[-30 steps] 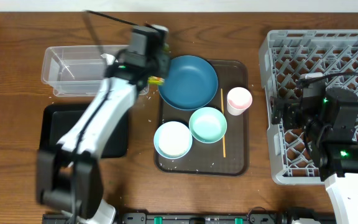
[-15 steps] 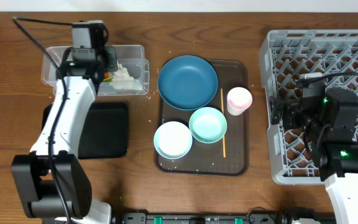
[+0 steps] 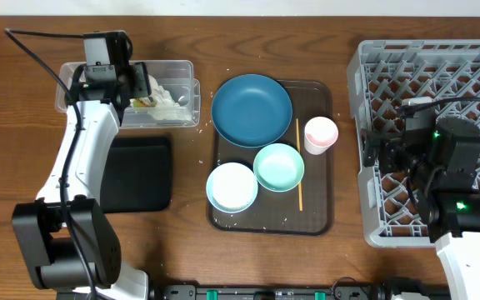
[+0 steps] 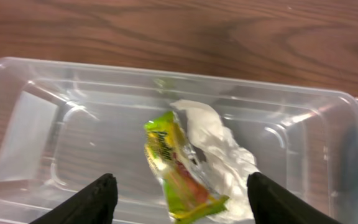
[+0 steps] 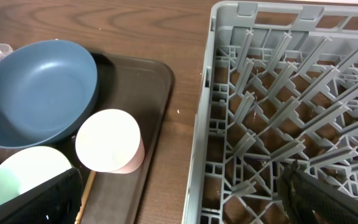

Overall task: Sort waste into correct bins and load items into the dishwasher rack
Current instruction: 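Carry the yellow wrapper to the clear bin and release it, then grasp the pink cup with the left gripper and lift it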

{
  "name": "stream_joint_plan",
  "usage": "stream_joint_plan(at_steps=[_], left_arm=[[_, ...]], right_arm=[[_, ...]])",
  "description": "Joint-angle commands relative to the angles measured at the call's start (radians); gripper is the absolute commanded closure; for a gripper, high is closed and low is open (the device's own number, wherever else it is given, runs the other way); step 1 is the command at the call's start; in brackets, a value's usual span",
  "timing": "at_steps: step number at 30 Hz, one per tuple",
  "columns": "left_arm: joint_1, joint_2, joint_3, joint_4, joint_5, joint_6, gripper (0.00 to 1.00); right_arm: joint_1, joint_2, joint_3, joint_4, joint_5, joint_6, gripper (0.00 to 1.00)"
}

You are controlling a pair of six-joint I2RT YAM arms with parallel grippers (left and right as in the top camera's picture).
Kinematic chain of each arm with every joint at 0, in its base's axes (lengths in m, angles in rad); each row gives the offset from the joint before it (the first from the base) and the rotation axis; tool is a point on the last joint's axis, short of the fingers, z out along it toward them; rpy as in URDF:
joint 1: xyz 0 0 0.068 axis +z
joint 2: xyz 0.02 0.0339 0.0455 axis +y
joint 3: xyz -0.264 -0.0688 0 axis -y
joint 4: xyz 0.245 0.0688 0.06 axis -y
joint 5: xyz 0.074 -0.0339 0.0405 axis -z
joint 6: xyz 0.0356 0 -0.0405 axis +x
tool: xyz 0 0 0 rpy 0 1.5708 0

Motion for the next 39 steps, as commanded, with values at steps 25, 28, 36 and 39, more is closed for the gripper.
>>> stream_joint_plan(at_steps=[25,28,36,39], left_arm=[[-0.371,-0.01,-0.002,-0.069,0.37,-0.014,0.12],[-0.436,-0.005,-0.002,-0.046,0.398,-0.029,0.12],[-0.602,0.042,-0.002,0.058,0.322,-0.029,0.12],[-0.668,0.081,-0.002,0.092,0.258,-0.029,0.12]], right_arm=[[0.001,0.0,0.023,-0.088,0.454,0.299,0.01],[-0.025,0.0,0.023,-0.128,0.511,0.34,0.01],[-0.047,0.0,0.023,-0.123,0.475,0.342,0.01],[-0.047,0.0,0.023,-0.123,0.473,0.342,0.01]])
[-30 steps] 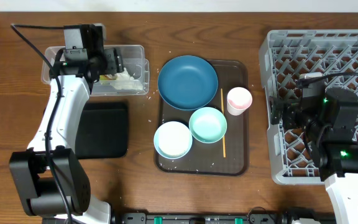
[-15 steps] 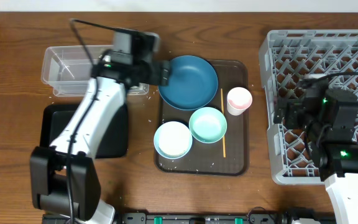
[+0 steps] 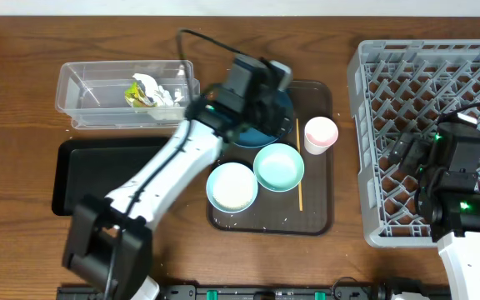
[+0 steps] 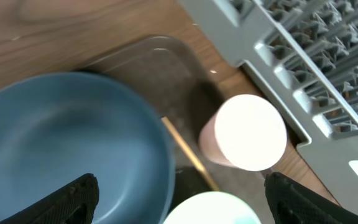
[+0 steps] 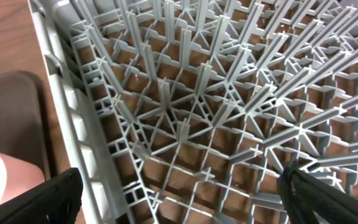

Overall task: Sort waste into correct bins and load items into the dishwasher rack
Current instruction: 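Grasp the pink cup with the left gripper and lift it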

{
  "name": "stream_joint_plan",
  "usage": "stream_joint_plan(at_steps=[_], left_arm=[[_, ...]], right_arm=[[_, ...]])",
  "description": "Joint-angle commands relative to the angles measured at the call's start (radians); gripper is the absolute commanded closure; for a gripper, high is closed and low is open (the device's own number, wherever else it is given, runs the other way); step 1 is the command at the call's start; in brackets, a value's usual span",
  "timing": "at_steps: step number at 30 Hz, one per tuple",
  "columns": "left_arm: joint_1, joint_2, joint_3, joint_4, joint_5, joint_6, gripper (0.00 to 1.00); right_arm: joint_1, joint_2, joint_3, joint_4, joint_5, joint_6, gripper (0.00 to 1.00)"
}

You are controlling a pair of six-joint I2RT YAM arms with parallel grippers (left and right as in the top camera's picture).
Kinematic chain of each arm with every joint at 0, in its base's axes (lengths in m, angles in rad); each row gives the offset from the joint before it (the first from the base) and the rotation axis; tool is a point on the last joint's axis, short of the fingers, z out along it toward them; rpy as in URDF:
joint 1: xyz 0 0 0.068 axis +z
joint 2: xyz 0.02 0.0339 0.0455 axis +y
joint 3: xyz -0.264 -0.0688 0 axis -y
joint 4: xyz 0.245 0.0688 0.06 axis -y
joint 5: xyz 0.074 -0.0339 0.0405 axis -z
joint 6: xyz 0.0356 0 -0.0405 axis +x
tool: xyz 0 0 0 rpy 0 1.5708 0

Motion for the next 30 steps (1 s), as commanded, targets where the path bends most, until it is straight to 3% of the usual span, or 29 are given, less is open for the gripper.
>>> stream_joint_plan(at_steps=[1,7,10,13,21,26,30], left_arm=[[-0.065,0.063,-0.002,0.023,-0.093,-0.002,0.12],[-0.138,0.158,-0.002,0.069,-0.151,-0.002,0.13],[-0.15,0.203,-0.002,0.08,-0.154,-0.002,0.2],[-0.151,0.231,-0.002,0.081,-0.154,-0.002,0.3],[-0.151,0.236,-0.002,0.086,-0.153,-0.002,0.73],[-0.151,0.23,-0.002,0.084,-0.153,-0.003,0.88],[-0.143,0.203,0.001,0.082,-0.148,-0.03,0.94]], right_arm=[[-0.011,0.0,0.023,0.0,0.019,0.024,0.01],[-0.011,0.0,0.023,0.0,-0.002,0.024,0.01],[-0.011,0.0,0.023,-0.003,-0.002,0.024,0.01],[-0.011,0.0,0.023,-0.003,-0.002,0.024,0.01],[-0.011,0.0,0.023,-0.003,-0.002,0.024,0.01],[-0.011,0.0,0.023,-0.003,-0.002,0.023,0.01],[-0.011,0.0,0.023,-0.002,-0.002,0.023,0.01]])
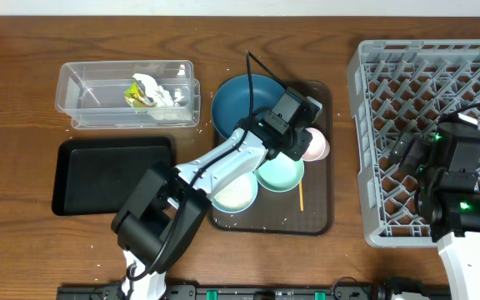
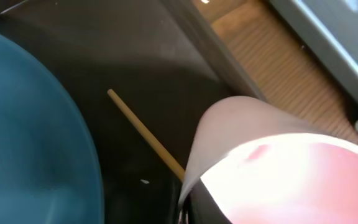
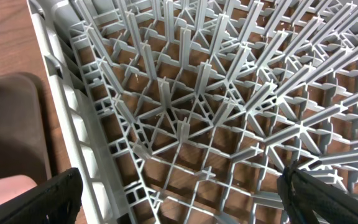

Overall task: Sort waste into correct bins and load items into the dishwasher rack
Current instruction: 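Grasp the pink cup with the left gripper and lift it, then hand the pink cup from the left gripper to the right gripper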

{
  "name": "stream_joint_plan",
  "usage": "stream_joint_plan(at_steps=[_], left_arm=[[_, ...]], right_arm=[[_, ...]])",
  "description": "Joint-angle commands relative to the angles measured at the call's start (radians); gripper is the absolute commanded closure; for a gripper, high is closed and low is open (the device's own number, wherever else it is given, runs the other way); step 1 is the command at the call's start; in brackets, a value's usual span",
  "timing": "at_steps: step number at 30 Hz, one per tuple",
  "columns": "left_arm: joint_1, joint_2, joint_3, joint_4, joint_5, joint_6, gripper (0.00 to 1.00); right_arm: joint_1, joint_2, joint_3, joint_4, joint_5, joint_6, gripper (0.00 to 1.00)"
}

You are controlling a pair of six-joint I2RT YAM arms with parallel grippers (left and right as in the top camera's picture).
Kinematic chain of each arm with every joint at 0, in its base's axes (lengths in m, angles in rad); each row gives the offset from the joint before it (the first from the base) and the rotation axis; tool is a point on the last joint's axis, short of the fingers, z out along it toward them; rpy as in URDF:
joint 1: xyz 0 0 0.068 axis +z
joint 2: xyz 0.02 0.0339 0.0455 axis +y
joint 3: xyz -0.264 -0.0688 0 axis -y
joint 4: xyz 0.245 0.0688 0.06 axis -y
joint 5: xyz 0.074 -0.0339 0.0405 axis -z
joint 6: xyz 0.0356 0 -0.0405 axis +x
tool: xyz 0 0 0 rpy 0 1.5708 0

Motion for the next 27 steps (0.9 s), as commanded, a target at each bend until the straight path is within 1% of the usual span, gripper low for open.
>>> stream_joint_plan(at_steps=[1,4,7,9,10,12,14,18,21,24,27], left_arm=[[0.013,-0.041,0.001,-0.007,-0.007,-0.029,0.94],[0.037,-0.09,0.002,-0.023,0.029,-0.055,0.94],[0.09,-0.144,0.002,-0.033,0.121,-0.093,0.93],[0.142,-0.173,0.002,-0.032,0.216,-0.136,0.94],[0.177,-0.186,0.002,-0.029,0.287,-0.159,0.94],[0.247,-0.199,0.002,-0.015,0.443,-0.202,0.94],[0.337,-0.2,0.002,0.013,0.649,-0.248,0.94],[0.479,-0.192,0.002,0.05,0.943,-0.322,0.94],[0.546,-0.19,0.002,0.07,1.096,-0.343,0.94],[0.57,-0.19,0.002,0.072,1.189,-0.345,0.94],[0.556,-0.19,0.002,0.072,1.238,-0.345,0.94]], right_arm=[[-0.011,0.0,0.023,0.0,0.0,0.013,0.01],[-0.011,0.0,0.023,0.003,0.0,0.012,0.01],[-0.011,0.0,0.023,0.017,-0.011,0.006,0.01],[-0.012,0.0,0.023,0.045,-0.095,-0.068,0.01],[-0.011,0.003,0.023,0.066,-0.146,-0.104,0.01],[-0.011,0.015,0.023,0.13,-0.297,-0.194,0.01],[-0.011,0.036,0.023,0.196,-0.484,-0.296,0.01],[-0.011,0.083,0.023,0.277,-0.832,-0.459,0.01],[-0.009,0.137,0.023,0.35,-1.117,-0.554,0.01],[-0.003,0.206,0.023,0.433,-1.393,-0.629,0.01],[0.014,0.27,0.023,0.512,-1.534,-0.639,0.01]])
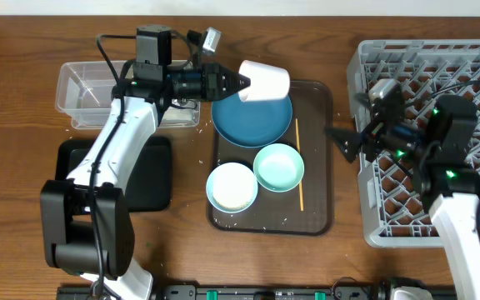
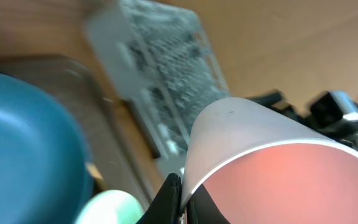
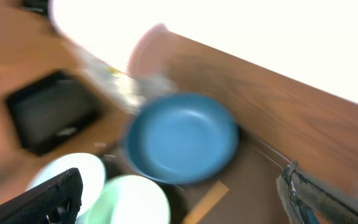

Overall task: Sort waste into correct bins and load items into the dishwasher rack
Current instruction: 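Hand the pink cup from the left gripper to the right gripper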

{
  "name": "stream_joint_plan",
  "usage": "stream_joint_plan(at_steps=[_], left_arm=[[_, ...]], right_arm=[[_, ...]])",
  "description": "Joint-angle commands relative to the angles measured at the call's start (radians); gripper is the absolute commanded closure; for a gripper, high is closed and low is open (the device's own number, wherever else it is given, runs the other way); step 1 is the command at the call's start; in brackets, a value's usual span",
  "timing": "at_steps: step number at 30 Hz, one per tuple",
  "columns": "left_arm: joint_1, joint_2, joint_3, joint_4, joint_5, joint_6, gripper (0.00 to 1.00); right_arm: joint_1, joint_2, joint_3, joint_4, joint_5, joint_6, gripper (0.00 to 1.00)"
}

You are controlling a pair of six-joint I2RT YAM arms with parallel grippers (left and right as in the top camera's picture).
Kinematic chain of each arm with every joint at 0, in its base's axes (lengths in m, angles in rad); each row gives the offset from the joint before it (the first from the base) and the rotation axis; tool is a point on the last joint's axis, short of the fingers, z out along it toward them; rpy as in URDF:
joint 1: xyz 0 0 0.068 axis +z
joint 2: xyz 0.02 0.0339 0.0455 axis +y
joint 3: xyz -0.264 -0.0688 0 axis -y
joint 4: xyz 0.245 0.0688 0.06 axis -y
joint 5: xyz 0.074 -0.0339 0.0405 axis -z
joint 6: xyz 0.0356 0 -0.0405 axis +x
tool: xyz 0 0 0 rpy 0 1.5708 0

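The pink cup [image 1: 265, 82] hangs on its side above the blue plate [image 1: 252, 117], and my left gripper [image 1: 236, 83] is shut on its rim. The left wrist view shows the cup [image 2: 272, 162] close up with the fingers [image 2: 174, 198] pinching its wall. My right gripper [image 1: 344, 143] stands open off the left edge of the grey dishwasher rack [image 1: 440, 75], facing the brown tray [image 1: 319, 200]. Its blurred view shows the plate [image 3: 182, 137], a mint bowl [image 3: 129, 202] and a white bowl [image 3: 61, 177]. A wooden chopstick [image 1: 298, 167] lies on the tray.
A clear bin [image 1: 90, 93] with a wrapper and tissue stands at the back left. A black tray [image 1: 144, 175] lies in front of it. The mint bowl [image 1: 278, 167] and white bowl [image 1: 232, 186] sit on the brown tray's front half.
The pink cup stood on the tray with my left gripper at it; now it is held up over the blue plate. My right gripper has moved from over the rack to its left edge.
My left gripper was open over the clear bin holding the wrapper and tissue. Then it was over the tray near the pink cup, then down at the cup. Now it holds the cup aloft. My right gripper stayed over the rack until now.
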Motion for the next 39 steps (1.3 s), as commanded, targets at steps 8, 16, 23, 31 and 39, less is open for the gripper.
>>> stream_joint_plan(at_steps=[8,16,23,31,39], left_arm=[[-0.098,0.002,0.002,0.003,0.17,-0.017,0.94],[-0.152,0.002,0.002,0.002,0.171,-0.018,0.94],[-0.156,0.002,0.002,0.002,0.171,-0.044,0.94],[-0.164,0.002,0.002,0.003,0.182,-0.052,0.94],[-0.165,0.002,0.002,0.003,0.182,-0.063,0.94]], right_arm=[[0.081,0.117,0.017,0.149,-0.398,-0.089,0.01],[0.126,0.117,0.017,0.338,-0.378,0.021,0.01],[0.126,0.117,0.017,0.408,-0.378,0.038,0.03],[0.128,0.128,0.017,0.386,-0.335,0.038,0.1],[0.132,0.129,0.017,0.386,-0.31,0.038,0.12]])
